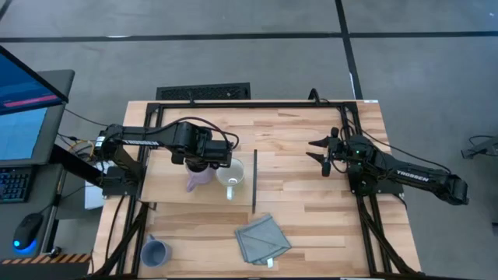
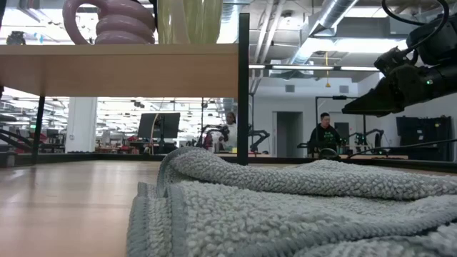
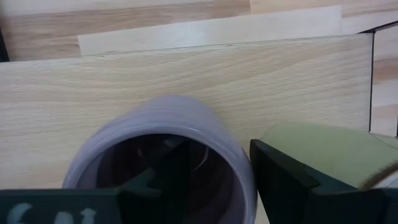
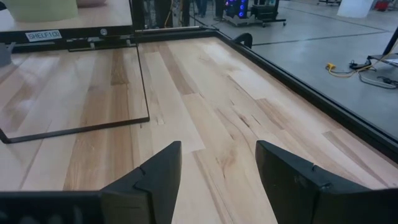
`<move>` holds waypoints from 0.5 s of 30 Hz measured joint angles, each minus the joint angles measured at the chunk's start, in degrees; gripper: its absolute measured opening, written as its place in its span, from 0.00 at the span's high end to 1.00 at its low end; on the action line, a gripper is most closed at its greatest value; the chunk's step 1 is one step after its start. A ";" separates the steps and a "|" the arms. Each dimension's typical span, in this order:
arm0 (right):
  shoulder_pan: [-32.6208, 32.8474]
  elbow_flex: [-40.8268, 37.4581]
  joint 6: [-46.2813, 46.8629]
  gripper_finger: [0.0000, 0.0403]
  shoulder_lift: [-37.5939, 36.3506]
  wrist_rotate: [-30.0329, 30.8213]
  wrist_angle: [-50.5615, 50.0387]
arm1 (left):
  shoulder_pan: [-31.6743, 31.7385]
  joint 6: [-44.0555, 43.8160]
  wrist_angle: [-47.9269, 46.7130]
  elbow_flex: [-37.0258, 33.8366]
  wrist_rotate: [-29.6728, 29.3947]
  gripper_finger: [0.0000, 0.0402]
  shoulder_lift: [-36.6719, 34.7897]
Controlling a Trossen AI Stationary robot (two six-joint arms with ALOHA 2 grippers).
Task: Stack small to large cups/mugs on shelf
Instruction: Put the purple mug on the shelf
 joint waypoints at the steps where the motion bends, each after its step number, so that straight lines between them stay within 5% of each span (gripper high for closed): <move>1: -0.02 0.00 0.00 0.43 0.00 0.00 0.00 | -0.02 0.00 0.00 0.00 0.00 0.61 0.00; 15: 0.00 0.00 0.00 0.43 0.01 -0.02 -0.24 | -0.02 0.57 0.00 0.00 -2.06 0.61 0.00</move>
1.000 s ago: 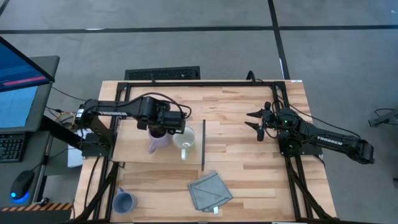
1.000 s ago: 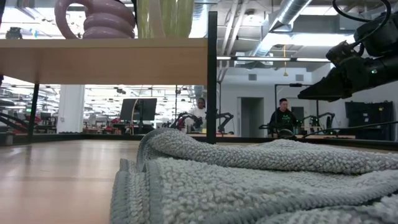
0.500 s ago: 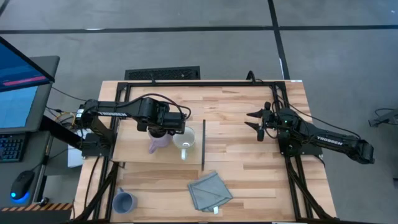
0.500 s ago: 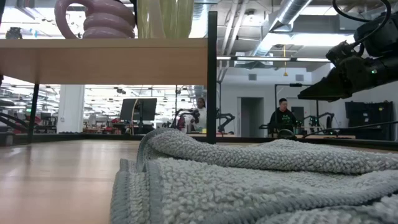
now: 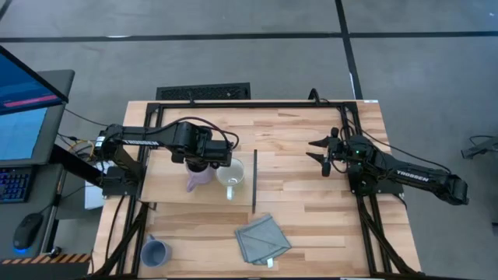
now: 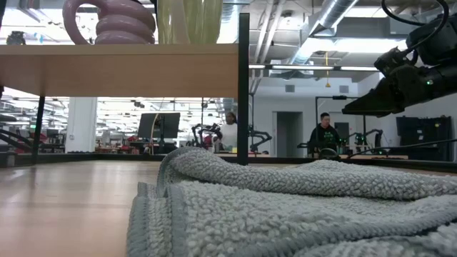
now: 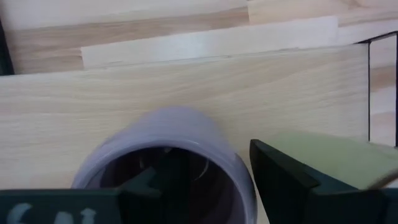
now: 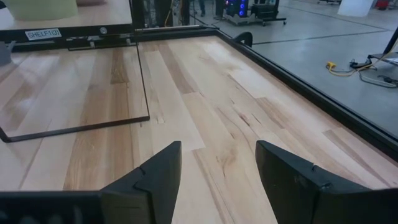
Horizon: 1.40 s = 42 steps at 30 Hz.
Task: Stack small to large cups/mugs on shelf
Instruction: Put the purple mug on the shelf
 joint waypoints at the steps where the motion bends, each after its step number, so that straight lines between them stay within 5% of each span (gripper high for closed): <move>1: -0.02 0.00 0.00 0.43 0.00 0.00 -0.01 | 0.00 0.00 0.00 0.00 0.58 0.61 0.00; 20: -0.02 0.00 -0.46 0.43 0.00 0.00 0.00 | -0.02 2.99 0.01 0.00 2.61 0.61 0.00; 34: 0.00 0.00 -0.46 0.43 0.00 0.00 0.00 | 0.00 2.73 -0.07 0.00 3.13 0.39 0.00; 42: 0.00 0.00 -0.45 0.43 0.00 0.00 0.00 | -0.01 2.25 -0.04 0.01 3.42 0.37 0.00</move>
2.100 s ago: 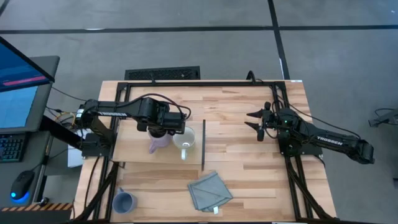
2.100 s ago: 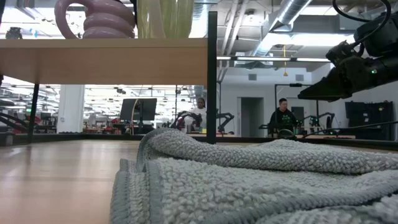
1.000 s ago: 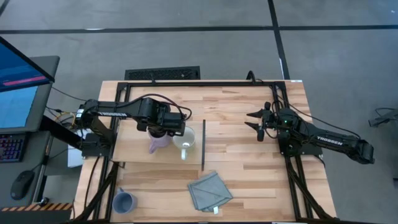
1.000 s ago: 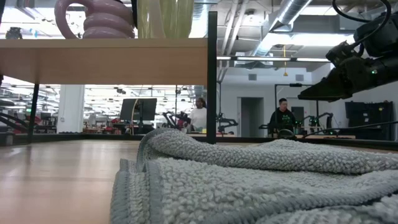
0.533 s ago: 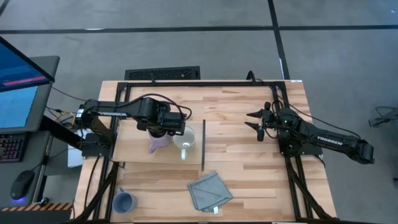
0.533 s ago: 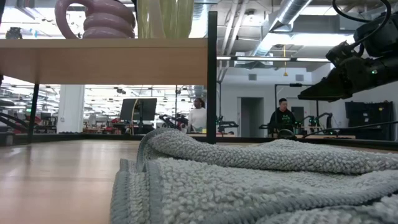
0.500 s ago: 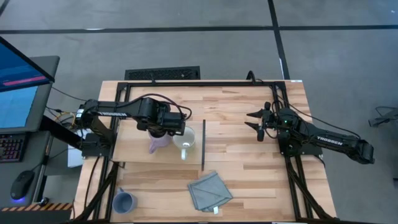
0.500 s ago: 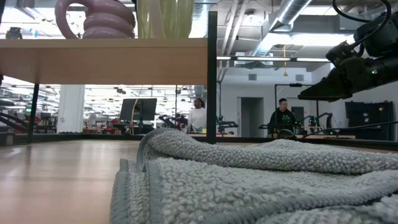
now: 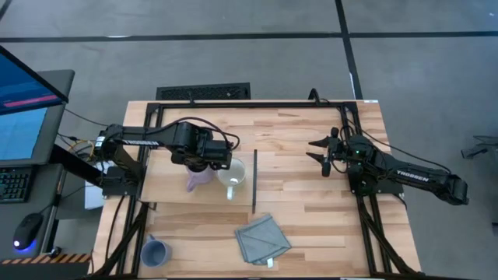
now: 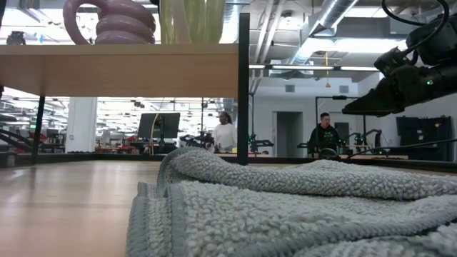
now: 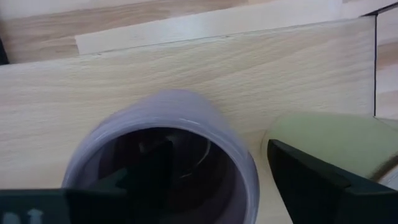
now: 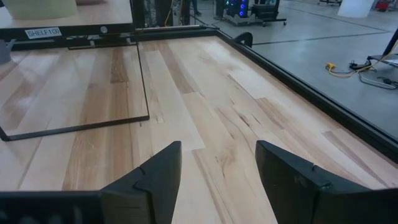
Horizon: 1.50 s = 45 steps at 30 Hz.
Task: Stack small to large cups/mugs on shelf
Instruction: Put the purple mug on the shelf
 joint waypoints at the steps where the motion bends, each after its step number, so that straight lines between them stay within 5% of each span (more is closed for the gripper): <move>1: -0.02 0.00 -0.01 0.43 0.00 0.00 0.00 | 0.01 -0.64 0.00 0.01 0.04 0.37 0.00; 25: -0.02 0.00 -0.01 0.43 -0.01 -0.01 0.00 | -2.25 -11.19 0.11 0.01 6.76 0.37 0.00; 45: -0.02 0.00 -0.01 0.43 -0.02 -0.02 0.00 | -1.15 -8.61 0.06 0.01 6.87 0.37 0.02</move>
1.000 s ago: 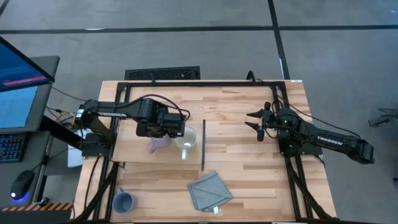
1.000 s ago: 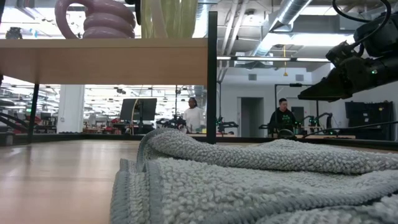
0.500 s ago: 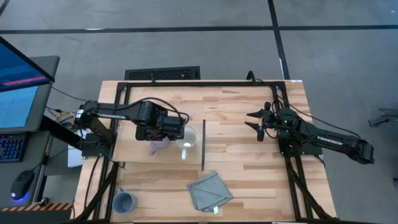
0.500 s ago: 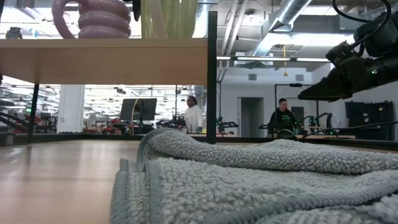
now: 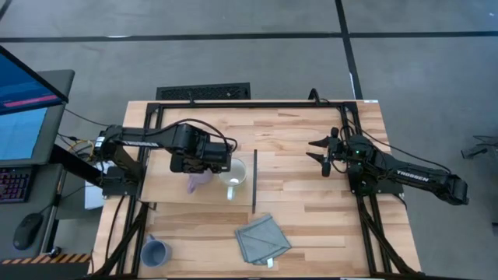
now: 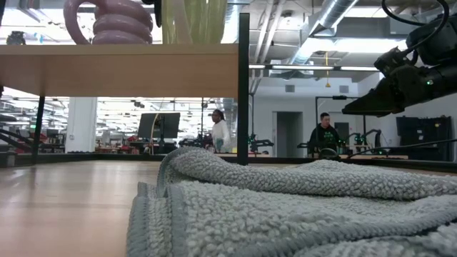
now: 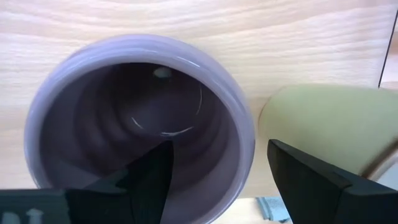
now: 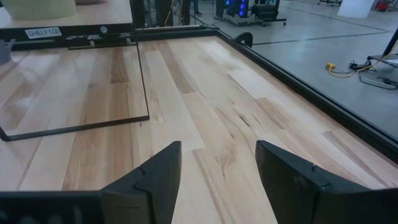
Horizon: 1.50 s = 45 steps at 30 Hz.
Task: Stack small to large cups/mugs on shelf
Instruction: Put the purple mug on the shelf, then put the blue mug on the shelf
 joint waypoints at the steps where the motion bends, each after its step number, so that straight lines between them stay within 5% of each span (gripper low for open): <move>1: 0.02 0.00 -0.02 0.43 0.02 0.00 0.00 | 0.23 0.00 -0.02 0.00 -0.11 0.37 0.00; 31: 0.00 0.00 -0.54 0.43 0.02 0.02 0.00 | 1.18 -5.62 -0.02 0.00 0.61 0.37 0.00; 45: 0.00 0.01 -0.52 0.43 0.01 0.02 0.00 | 1.16 -3.39 0.04 2.27 -6.48 0.37 0.04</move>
